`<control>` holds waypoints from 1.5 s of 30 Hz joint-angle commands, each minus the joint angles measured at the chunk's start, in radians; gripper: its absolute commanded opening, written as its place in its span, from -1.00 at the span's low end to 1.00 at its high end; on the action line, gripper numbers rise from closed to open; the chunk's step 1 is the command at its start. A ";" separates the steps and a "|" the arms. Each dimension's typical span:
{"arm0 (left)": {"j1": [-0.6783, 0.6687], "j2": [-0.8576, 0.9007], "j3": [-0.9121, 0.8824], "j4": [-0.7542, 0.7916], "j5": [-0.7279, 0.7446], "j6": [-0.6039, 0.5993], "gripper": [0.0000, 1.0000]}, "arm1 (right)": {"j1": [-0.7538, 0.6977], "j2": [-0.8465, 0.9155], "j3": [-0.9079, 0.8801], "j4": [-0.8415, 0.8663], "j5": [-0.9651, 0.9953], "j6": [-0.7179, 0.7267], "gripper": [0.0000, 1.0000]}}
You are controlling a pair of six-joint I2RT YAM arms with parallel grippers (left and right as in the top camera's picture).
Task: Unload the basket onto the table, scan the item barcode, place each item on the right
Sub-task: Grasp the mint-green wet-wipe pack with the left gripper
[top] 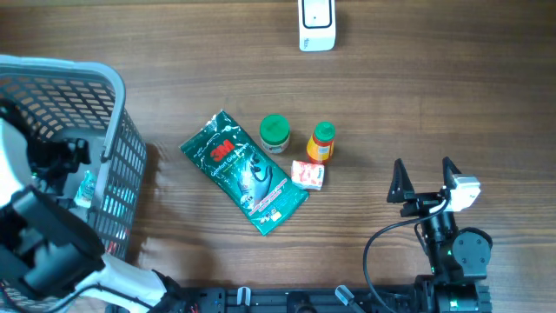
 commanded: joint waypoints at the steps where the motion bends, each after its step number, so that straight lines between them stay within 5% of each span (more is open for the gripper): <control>1: -0.037 0.045 -0.093 0.085 -0.006 0.040 1.00 | -0.005 -0.002 -0.001 0.003 0.013 0.011 1.00; 8: -0.045 0.046 -0.311 0.306 -0.007 0.030 0.92 | -0.005 -0.002 -0.001 0.003 0.013 0.010 1.00; 9: -0.045 0.046 -0.332 0.319 -0.013 0.016 0.79 | -0.005 -0.002 -0.001 0.003 0.013 0.011 1.00; 12: -0.045 0.044 -0.349 0.310 -0.055 -0.024 -0.28 | -0.005 -0.002 -0.001 0.003 0.013 0.010 1.00; 14: -0.045 0.029 -0.349 0.296 -0.055 -0.024 -0.45 | -0.005 -0.002 -0.001 0.003 0.013 0.010 1.00; 30: -0.046 -0.484 -0.092 0.097 -0.015 -0.024 -0.47 | -0.005 -0.002 -0.001 0.003 0.013 0.011 1.00; 39: -0.046 -0.779 -0.046 0.164 0.210 -0.026 -0.47 | -0.005 -0.002 -0.001 0.003 0.013 0.011 0.99; 45: -0.047 -0.913 -0.046 0.233 0.236 -0.066 -0.49 | -0.005 -0.002 -0.001 0.003 0.013 0.011 1.00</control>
